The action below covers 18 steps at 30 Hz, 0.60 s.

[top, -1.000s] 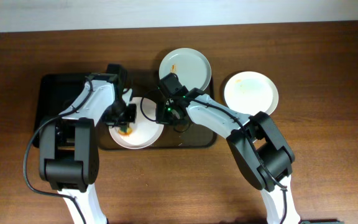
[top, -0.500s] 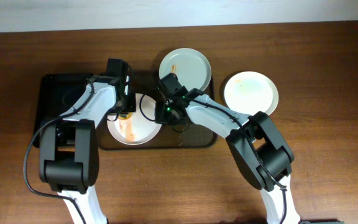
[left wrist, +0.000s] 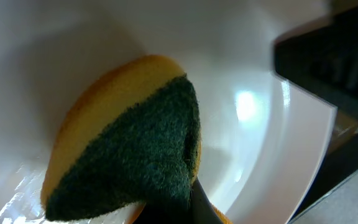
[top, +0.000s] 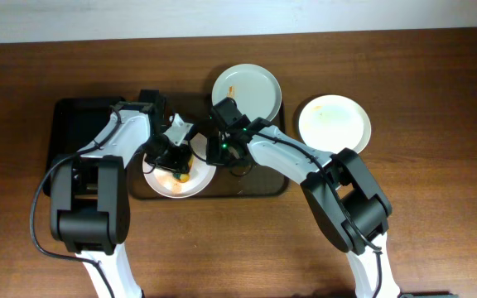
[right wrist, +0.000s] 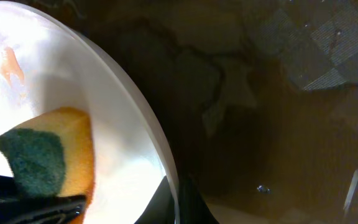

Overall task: Clean dirty plates on tray and stack at the side
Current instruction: 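Scrub the bottom plate with the sponge in the left gripper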

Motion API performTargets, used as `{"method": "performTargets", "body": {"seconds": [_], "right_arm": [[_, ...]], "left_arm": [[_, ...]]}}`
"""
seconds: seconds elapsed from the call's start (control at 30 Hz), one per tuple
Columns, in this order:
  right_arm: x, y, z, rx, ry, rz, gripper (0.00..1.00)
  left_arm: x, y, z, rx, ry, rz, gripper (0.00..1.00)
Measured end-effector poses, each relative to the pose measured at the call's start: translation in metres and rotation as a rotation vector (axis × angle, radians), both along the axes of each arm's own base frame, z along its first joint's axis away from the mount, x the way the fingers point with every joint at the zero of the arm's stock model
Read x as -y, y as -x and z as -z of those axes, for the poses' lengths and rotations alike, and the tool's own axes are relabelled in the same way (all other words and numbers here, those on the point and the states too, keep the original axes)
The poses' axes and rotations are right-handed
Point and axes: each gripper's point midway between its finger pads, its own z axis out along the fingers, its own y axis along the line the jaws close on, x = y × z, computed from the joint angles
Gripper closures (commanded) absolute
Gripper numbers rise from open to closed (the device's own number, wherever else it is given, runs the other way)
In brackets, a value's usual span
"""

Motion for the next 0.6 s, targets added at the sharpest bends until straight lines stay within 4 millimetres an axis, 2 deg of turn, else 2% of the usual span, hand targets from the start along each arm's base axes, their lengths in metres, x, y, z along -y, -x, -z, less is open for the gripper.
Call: {"method": "performTargets", "body": {"seconds": [0.1,0.13,0.2,0.23,0.27,0.37,0.43,0.5,0.53,0.6], "right_arm": [[0.0,0.0,0.0,-0.001,-0.002,0.001,0.96],[-0.001,0.0,0.0,-0.001,-0.003,0.0,0.96],[-0.001,0.0,0.0,-0.001,-0.003,0.0,0.96],[-0.001,0.0,0.0,-0.001,-0.003,0.0,0.96],[-0.001,0.0,0.0,-0.001,-0.003,0.0,0.96],[-0.001,0.0,0.0,-0.001,-0.003,0.0,0.96],[-0.001,0.0,0.0,-0.001,-0.003,0.0,0.96],[-0.001,0.0,0.0,-0.001,-0.003,0.0,0.96],[-0.001,0.0,0.0,-0.001,-0.003,0.0,0.96],[-0.001,0.0,0.0,-0.001,-0.003,0.0,0.96]], "left_arm": [[-0.001,-0.009,0.002,0.006,-0.026,-0.101,0.99],[-0.007,-0.015,0.002,0.001,-0.102,-0.214,0.99],[-0.026,-0.013,0.002,-0.038,-0.244,-0.432,0.99],[-0.046,-0.007,0.002,-0.047,-0.36,-0.512,0.99],[-0.057,0.0,0.002,-0.066,-0.429,-0.581,0.99],[-0.075,0.022,0.0,-0.126,-0.555,-0.623,0.99],[-0.07,0.027,0.001,-0.149,-0.513,-0.528,0.99],[-0.055,0.032,0.001,-0.188,-0.39,-0.409,0.99],[-0.034,0.04,0.0,-0.231,-0.245,-0.313,0.99],[-0.01,0.046,0.0,-0.263,-0.093,-0.235,0.99]]}}
